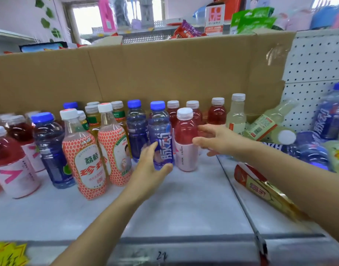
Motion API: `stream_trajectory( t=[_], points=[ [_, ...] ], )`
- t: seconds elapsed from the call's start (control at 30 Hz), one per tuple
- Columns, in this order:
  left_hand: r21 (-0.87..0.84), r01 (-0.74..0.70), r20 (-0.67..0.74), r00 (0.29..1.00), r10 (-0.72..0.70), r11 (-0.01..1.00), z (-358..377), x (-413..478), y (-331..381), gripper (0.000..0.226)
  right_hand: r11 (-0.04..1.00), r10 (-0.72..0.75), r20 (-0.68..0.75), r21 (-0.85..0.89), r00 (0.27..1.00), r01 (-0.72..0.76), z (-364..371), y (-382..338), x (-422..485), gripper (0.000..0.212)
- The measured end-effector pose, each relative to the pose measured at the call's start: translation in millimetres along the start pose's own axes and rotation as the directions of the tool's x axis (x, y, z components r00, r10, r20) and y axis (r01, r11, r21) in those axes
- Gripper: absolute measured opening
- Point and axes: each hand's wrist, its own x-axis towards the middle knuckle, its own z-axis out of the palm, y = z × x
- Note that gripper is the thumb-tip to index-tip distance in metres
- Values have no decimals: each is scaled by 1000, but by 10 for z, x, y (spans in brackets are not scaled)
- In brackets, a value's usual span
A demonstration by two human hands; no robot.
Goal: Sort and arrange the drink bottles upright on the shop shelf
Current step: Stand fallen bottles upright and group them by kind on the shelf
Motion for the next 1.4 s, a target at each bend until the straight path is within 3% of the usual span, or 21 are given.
stream_trajectory(
  t=[0.07, 0.17, 0.3, 0.37, 0.47, 0.53, 0.6, 0.7, 0.77, 0.9, 1.0, 1.07, 1.13, 1.2, 1.3, 1.4],
  points=[
    [73, -65, 74, 995, 60, 995, 34, -155, 57, 79, 998, -67, -27, -8, 997, 67, -97, 60, -299, 47],
    [101, -210, 176, 966, 190, 973, 192, -369, 210, 79, 995, -100, -200, -17, 975, 98, -378, 241, -876, 39],
    [125, -509, 296, 838, 457, 852, 603, -519, 586, 82, 974, -98, -397, -227, 913, 6, -758, 472, -1644, 25],
    [101, -619, 356, 753, 553, 779, 823, -513, 790, 87, 932, -74, -402, -354, 913, -81, -819, 555, -1935, 23],
    [120, -737, 424, 644, 637, 665, 1123, -424, 1018, 94, 861, 4, -370, -471, 929, -191, -776, 593, -2243, 52],
    [179, -773, 454, 613, 646, 608, 1266, -352, 1131, 94, 729, 20, -295, -650, 955, -216, -694, 628, -2336, 64],
    [221, -791, 503, 593, 628, 570, 1382, -284, 1210, 93, 562, -7, -241, -804, 970, -196, -597, 647, -2351, 63],
    [272, -827, 557, 553, 620, 492, 1497, -231, 1268, 91, 525, -36, -218, -835, 975, -167, -538, 648, -2293, 54],
    [267, -809, 487, 582, 652, 523, 1500, -200, 1273, 86, 577, -119, -245, -806, 962, -134, -592, 576, -2227, 52],
    [201, -644, 294, 758, 582, 738, 1332, -110, 1238, 81, 761, -330, -273, -643, 904, 84, -819, 356, -1981, 47],
    [-52, -426, 134, 893, 429, 903, 1145, -45, 1088, 65, 872, -208, -257, -485, 944, 61, -1138, 286, -1776, 54],
    [-131, -260, 49, 962, 269, 957, 979, -26, 968, 55, 791, -73, -220, -608, 973, -78, -1297, 383, -1741, 70],
    [-121, -139, -36, 990, 136, 983, 806, 0, 840, 62, 643, 87, -180, -741, 980, -193, -1307, 569, -1780, 74],
    [-93, -49, -105, 994, 39, 994, 659, 48, 703, 66, 541, 175, -117, -818, 978, -195, -1199, 767, -1833, 77],
    [-76, 37, -149, 988, -49, 996, 496, 75, 556, 73, 502, 175, -105, -846, 979, -181, -1038, 983, -1873, 94],
    [-44, 94, -176, 979, -100, 995, 367, 70, 457, 83, 566, 123, -165, -798, 979, -206, -1028, 1027, -1882, 83]
  ],
)
